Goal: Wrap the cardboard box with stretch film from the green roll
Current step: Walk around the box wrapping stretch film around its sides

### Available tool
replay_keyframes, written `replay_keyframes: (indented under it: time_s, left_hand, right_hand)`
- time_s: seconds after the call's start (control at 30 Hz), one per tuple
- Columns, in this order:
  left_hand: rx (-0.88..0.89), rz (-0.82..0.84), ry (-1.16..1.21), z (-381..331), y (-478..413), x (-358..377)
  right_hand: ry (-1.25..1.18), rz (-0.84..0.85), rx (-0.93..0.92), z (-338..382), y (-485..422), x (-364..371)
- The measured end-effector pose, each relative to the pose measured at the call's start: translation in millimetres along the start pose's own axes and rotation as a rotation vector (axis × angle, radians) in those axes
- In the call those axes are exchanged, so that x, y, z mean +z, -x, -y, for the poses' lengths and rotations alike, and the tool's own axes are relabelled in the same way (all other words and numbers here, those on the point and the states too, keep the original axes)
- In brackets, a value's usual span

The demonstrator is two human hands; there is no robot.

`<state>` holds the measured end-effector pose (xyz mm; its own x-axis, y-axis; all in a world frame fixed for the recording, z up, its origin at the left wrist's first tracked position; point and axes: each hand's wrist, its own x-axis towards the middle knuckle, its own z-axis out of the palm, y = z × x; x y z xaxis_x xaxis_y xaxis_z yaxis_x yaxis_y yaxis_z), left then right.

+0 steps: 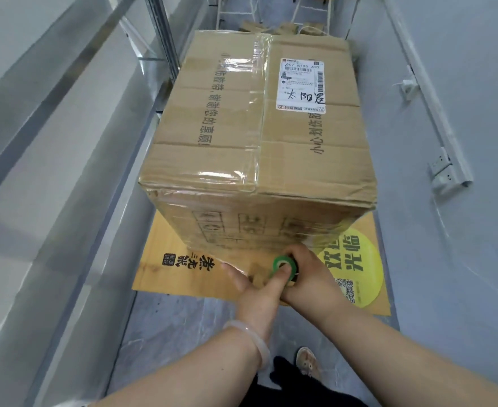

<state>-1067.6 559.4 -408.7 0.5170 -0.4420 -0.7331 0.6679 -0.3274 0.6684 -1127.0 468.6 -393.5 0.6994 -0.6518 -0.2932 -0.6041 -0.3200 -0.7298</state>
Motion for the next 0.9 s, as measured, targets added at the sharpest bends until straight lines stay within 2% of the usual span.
replay_keyframes:
  time_s: [0.13, 0.33, 0.5, 0.7, 0.9]
  left_hand:
    - [0.106, -0.105, -0.133, 1.5, 16.5, 11.2]
    - [0.198, -0.224, -0.125, 8.7, 18.4, 19.7]
    - [0.221, -0.252, -0.111, 7.9, 26.6, 33.0]
    - [0.205, -0.239, -0.033, 10.2, 33.5, 39.8]
    - [0.228, -0.287, 0.028, 21.1, 37.7, 46.1]
  right_hand:
    - [0.127, 0.171, -0.084, -2.3, -8.8, -5.5]
    - [0.093, 0.359, -0.200, -6.1, -8.4, -29.4]
    - [0.106, 0.282, -0.238, -13.4, -5.4, -37.8]
    - [0.161, 0.266, -0.292, -14.1, -2.0, -42.9]
    - [0.161, 0.339, -0.413, -18.7, 5.0, -49.8]
